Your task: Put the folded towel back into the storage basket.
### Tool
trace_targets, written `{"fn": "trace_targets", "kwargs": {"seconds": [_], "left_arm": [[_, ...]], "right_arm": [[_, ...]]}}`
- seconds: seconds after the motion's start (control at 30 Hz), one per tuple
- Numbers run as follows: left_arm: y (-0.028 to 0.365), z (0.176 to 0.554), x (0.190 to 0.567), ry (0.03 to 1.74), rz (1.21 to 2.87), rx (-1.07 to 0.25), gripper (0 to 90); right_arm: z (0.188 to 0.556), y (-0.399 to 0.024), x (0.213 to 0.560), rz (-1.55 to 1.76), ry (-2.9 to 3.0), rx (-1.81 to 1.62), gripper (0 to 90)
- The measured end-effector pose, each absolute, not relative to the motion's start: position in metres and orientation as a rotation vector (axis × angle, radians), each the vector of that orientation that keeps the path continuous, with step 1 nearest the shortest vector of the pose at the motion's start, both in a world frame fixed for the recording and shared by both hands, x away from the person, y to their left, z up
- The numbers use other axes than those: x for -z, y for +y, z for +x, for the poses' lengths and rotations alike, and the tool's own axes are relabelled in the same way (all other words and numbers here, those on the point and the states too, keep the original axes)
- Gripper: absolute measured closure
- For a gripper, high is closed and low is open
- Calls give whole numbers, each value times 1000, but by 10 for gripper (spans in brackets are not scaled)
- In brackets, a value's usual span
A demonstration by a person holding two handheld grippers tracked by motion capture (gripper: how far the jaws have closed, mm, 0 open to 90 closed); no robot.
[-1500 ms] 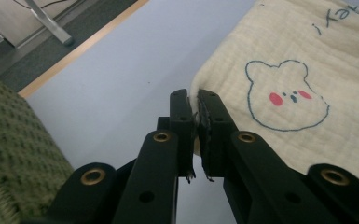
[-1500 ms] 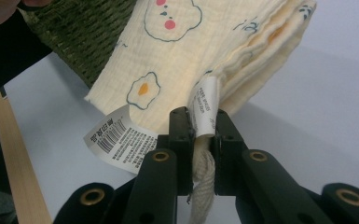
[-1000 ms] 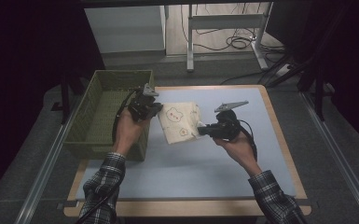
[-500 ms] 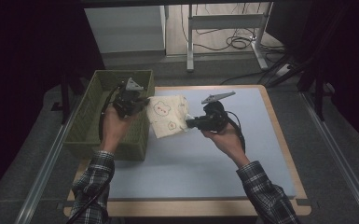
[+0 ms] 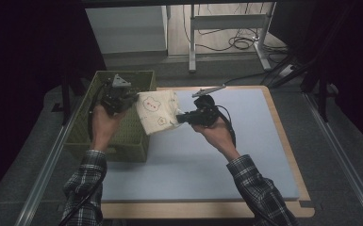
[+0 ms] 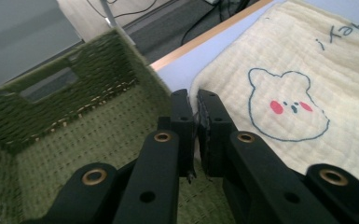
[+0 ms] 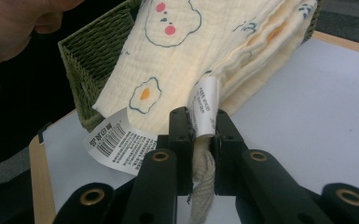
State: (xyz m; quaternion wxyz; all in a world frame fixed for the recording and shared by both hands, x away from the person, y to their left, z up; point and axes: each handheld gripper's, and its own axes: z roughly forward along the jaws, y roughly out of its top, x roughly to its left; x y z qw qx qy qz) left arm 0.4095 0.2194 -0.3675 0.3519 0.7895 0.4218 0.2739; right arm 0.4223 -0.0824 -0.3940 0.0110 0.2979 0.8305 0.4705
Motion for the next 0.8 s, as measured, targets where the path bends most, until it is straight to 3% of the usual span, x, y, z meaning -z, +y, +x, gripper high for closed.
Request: {"fn": "trace_targets", "kwargs": {"seconds": [0.8], "left_arm": [[304,396,376,1272,1974,-789,859]], "right_arm": [[417,33,404,803,2675,-1422,808]]}}
